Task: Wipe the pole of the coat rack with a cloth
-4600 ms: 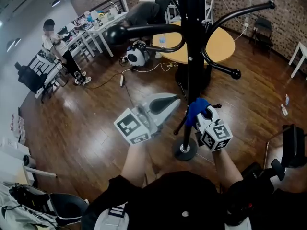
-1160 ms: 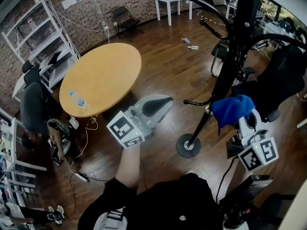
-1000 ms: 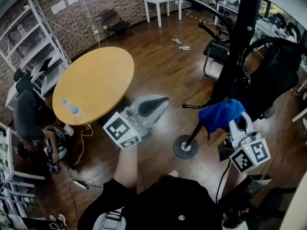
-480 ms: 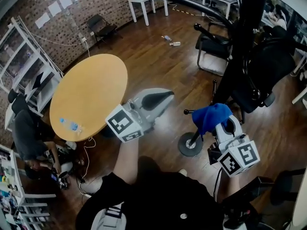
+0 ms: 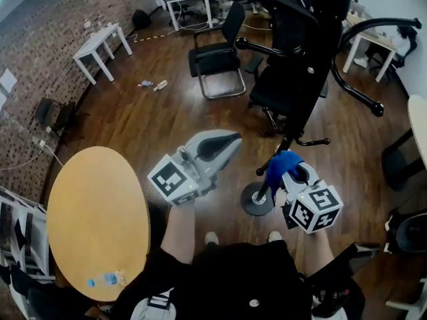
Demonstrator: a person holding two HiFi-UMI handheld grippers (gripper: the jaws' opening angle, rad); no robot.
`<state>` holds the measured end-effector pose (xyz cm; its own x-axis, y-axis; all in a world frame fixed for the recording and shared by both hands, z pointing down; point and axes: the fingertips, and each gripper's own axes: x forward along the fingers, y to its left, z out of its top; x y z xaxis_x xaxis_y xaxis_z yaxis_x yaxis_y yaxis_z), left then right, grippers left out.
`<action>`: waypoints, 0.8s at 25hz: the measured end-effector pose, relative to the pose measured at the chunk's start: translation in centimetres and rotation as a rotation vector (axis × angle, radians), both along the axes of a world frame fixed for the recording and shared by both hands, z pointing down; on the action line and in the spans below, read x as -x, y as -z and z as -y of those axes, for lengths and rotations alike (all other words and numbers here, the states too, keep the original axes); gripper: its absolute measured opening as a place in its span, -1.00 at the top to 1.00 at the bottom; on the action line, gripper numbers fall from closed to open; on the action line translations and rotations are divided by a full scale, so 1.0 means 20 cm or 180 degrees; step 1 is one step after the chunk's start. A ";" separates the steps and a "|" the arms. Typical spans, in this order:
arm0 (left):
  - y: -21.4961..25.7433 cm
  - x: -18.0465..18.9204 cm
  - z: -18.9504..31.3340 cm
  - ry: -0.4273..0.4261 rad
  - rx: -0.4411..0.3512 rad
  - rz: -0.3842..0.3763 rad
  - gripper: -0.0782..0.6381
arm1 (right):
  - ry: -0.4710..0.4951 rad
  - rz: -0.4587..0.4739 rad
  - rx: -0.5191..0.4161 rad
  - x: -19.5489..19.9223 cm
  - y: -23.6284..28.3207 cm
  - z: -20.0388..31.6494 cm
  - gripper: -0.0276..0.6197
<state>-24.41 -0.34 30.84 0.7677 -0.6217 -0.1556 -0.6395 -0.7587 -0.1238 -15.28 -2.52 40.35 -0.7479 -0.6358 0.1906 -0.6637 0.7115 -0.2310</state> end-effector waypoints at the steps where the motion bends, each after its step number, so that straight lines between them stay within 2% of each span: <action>1: -0.02 0.03 -0.01 -0.0156 0.0015 0.0007 0.78 | -0.0127 -0.0011 -0.0003 0.06 -0.04 0.01 0.82; 5: -0.04 0.08 0.01 -0.0560 0.0104 -0.0024 0.78 | -0.0526 0.0032 0.0138 0.17 -0.17 0.13 0.82; 9: -0.03 0.06 0.02 -0.0763 0.0109 -0.0086 0.78 | -0.0871 -0.0462 0.0214 0.13 -0.30 0.26 0.81; 12: -0.05 0.05 0.03 -0.0792 0.0152 -0.0059 0.78 | -0.1037 -0.0578 0.0232 0.08 -0.33 0.32 0.81; 15: -0.06 0.05 0.03 -0.0757 0.0203 0.0018 0.78 | -0.1117 -0.0623 0.0007 0.06 -0.26 0.29 0.82; 18: 0.00 0.02 0.02 -0.0785 0.0112 0.0014 0.78 | -0.1159 -0.0391 -0.0327 0.02 0.00 0.25 0.82; 20: 0.00 0.01 0.05 -0.0847 0.0089 0.0052 0.78 | -0.1154 -0.0203 -0.0654 0.00 0.23 0.27 0.82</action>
<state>-24.64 -1.38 30.92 0.9070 -0.4014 -0.1275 -0.4151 -0.9032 -0.1090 -15.35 -7.88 35.75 -0.4596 -0.8853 0.0711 -0.8879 0.4562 -0.0590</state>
